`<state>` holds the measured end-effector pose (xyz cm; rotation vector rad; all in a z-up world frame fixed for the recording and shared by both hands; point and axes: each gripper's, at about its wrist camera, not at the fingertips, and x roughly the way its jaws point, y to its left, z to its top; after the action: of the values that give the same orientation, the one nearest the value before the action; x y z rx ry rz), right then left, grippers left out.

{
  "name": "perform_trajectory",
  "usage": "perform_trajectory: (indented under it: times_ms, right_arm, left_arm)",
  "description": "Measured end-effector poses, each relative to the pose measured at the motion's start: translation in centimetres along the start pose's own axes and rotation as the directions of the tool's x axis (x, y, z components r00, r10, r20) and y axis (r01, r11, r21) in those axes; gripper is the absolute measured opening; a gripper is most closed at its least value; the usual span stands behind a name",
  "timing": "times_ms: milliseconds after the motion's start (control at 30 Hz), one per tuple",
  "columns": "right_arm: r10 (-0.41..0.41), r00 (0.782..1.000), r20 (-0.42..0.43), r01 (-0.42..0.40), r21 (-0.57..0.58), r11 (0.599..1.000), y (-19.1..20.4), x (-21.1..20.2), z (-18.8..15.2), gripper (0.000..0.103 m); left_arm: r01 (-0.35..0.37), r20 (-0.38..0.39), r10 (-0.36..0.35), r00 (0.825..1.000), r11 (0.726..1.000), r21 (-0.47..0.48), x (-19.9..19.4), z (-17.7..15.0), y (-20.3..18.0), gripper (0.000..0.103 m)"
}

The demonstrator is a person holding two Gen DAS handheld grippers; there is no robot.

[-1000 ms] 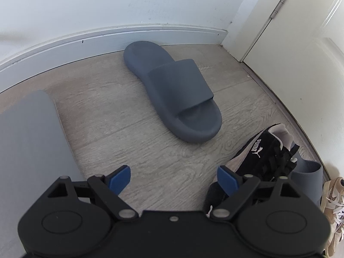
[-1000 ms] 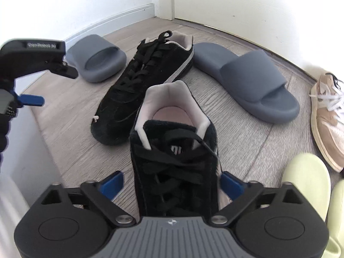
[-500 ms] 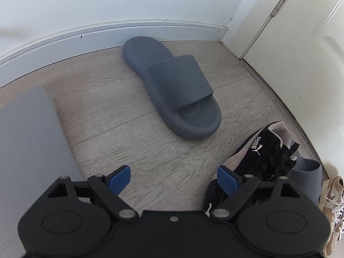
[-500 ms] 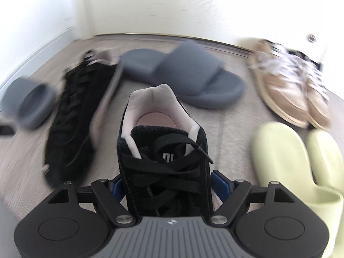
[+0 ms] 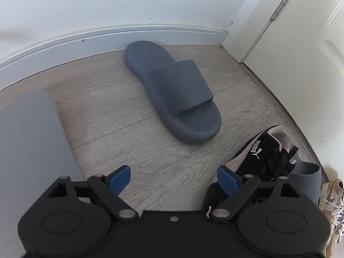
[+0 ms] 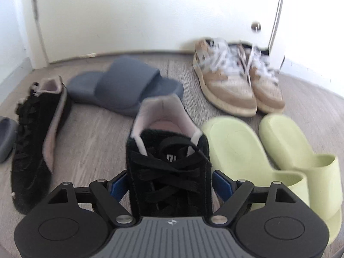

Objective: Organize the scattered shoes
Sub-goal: 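Lower the black sneaker with the right gripper beside its mate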

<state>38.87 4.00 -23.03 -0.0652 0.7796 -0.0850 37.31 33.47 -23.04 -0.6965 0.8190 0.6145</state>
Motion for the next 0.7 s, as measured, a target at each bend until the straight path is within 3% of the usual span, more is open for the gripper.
perform_trajectory:
  times_ms: [100, 167, 300, 400, 567, 700]
  right_arm:
    - [0.095, 0.988, 0.125, -0.089, -0.05, 0.995, 1.2, -2.5, 0.1, 0.095]
    - [0.252, 0.962, 0.107, -0.242, -0.096, 0.965, 2.8, -2.4, 0.7, 0.096]
    - [0.408, 0.912, 0.04, -0.396, -0.167, 0.903, 7.1, -0.7, 1.3, 0.097]
    - [0.428, 0.904, 0.009, -0.414, -0.235, 0.879, 10.6, 0.6, 1.1, 0.097]
    - [0.391, 0.918, -0.056, -0.392, -0.267, 0.881, 15.5, 3.2, 0.6, 0.097]
    - [0.356, 0.93, -0.096, -0.368, -0.296, 0.881, 17.3, 4.8, 0.5, 0.097]
  left_arm:
    - [-0.013, 0.014, 0.014, 1.0, 0.999, -0.047, -0.2, 0.3, 0.8, 0.088]
    - [-0.03, 0.02, 0.031, 0.999, 0.996, -0.087, -0.3, 0.6, 1.5, 0.088]
    - [-0.034, 0.0, 0.035, 0.999, 0.985, -0.167, 0.0, 0.9, 3.0, 0.088]
    - [-0.027, -0.018, 0.024, 1.0, 0.978, -0.207, 0.3, 1.1, 3.7, 0.088]
    - [-0.017, -0.028, 0.011, 1.0, 0.976, -0.217, 0.5, 1.1, 3.8, 0.088]
    - [-0.004, -0.037, -0.004, 0.999, 0.977, -0.215, 0.6, 1.1, 3.8, 0.088]
